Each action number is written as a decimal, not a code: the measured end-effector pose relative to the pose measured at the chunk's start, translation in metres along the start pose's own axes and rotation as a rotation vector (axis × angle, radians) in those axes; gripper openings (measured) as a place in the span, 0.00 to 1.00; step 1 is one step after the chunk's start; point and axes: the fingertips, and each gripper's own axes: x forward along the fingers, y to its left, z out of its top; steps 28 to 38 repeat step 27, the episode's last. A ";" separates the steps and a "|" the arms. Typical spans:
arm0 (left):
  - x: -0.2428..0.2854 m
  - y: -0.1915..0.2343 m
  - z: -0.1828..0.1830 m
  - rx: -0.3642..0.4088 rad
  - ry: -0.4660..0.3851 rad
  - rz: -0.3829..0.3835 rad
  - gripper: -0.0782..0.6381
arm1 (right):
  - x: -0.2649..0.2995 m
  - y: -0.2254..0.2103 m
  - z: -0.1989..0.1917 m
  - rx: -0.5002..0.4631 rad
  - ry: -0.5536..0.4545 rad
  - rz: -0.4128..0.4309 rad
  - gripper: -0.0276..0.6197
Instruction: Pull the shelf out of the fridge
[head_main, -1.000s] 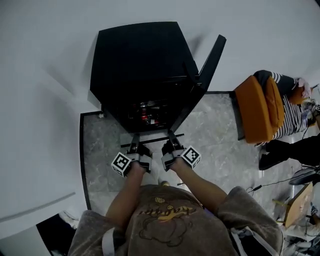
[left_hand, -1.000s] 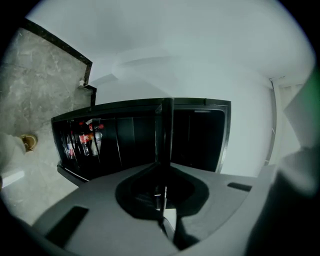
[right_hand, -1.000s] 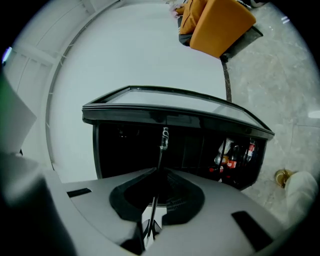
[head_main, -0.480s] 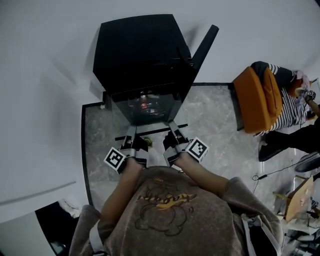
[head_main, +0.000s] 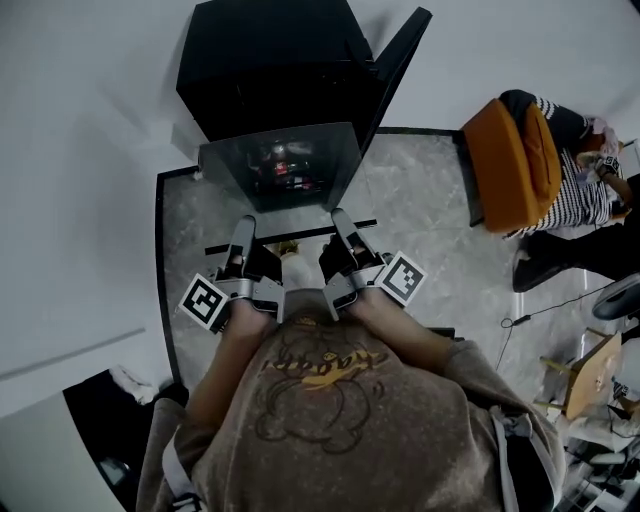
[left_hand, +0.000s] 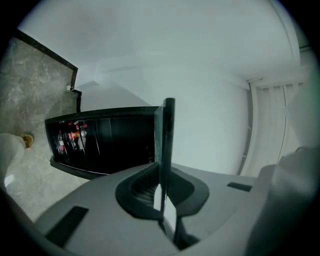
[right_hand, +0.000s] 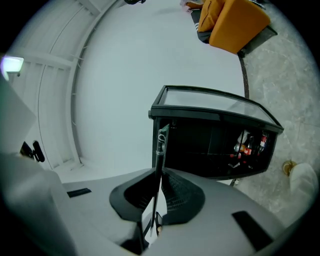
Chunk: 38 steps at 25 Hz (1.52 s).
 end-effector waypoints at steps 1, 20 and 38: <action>0.000 -0.001 0.000 0.000 0.002 -0.003 0.13 | 0.000 0.001 0.000 -0.006 0.002 0.004 0.10; -0.005 0.007 0.000 -0.040 -0.021 0.009 0.13 | 0.002 0.001 -0.004 -0.083 0.147 -0.006 0.10; -0.007 0.017 0.005 -0.076 -0.061 -0.001 0.13 | 0.015 0.000 -0.007 -0.148 0.246 -0.007 0.10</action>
